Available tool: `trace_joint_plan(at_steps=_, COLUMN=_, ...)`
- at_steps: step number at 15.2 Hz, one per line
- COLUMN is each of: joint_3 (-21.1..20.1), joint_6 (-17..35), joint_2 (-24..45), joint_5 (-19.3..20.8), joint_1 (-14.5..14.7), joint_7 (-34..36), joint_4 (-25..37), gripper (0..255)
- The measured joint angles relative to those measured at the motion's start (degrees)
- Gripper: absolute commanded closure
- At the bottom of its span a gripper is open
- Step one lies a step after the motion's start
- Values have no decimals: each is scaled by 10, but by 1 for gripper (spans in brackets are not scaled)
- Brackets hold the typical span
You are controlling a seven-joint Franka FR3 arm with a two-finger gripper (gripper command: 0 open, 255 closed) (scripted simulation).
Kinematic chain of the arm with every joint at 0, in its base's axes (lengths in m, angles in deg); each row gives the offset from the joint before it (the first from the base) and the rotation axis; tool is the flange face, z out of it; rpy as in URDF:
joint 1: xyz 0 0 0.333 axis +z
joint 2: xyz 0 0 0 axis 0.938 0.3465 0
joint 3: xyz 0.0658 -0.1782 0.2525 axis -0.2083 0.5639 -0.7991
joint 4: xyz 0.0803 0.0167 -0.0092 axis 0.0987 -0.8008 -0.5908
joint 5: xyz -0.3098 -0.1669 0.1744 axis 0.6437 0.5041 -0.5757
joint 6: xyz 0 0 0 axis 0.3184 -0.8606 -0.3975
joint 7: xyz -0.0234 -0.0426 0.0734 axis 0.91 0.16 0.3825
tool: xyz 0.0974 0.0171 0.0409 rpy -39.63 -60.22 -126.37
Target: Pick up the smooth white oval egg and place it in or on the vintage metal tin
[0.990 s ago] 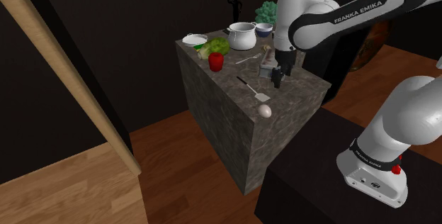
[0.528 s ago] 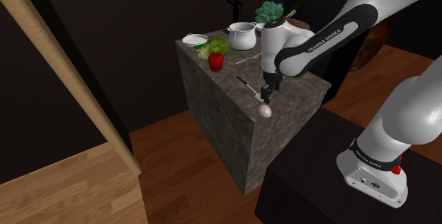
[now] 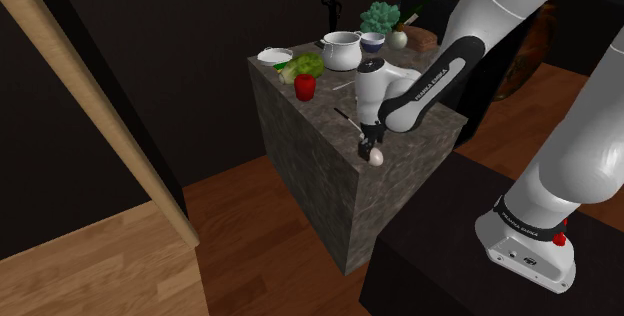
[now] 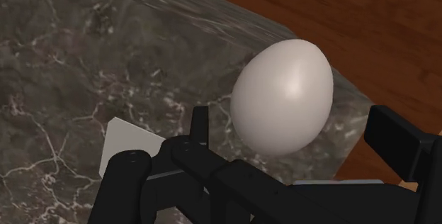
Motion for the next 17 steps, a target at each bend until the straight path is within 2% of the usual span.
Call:
trace_joint_plan(at_steps=5, joint_3=10, joint_6=37, joint_2=38, joint_5=32, joint_1=-1, joint_7=23, joint_4=-1, gripper=0)
trace_joint_plan(at_steps=11, joint_3=12, joint_6=43, joint_2=46, joint_5=38, joint_1=-1, joint_7=27, joint_4=1, gripper=0)
trace_joint_plan(at_steps=12, joint_3=12, joint_6=43, joint_2=46, joint_5=38, joint_1=-1, joint_7=27, joint_4=1, gripper=255)
trace_joint_plan(at_steps=17, joint_3=12, joint_6=43, joint_2=46, joint_5=38, joint_1=-1, joint_7=28, joint_4=1, gripper=255)
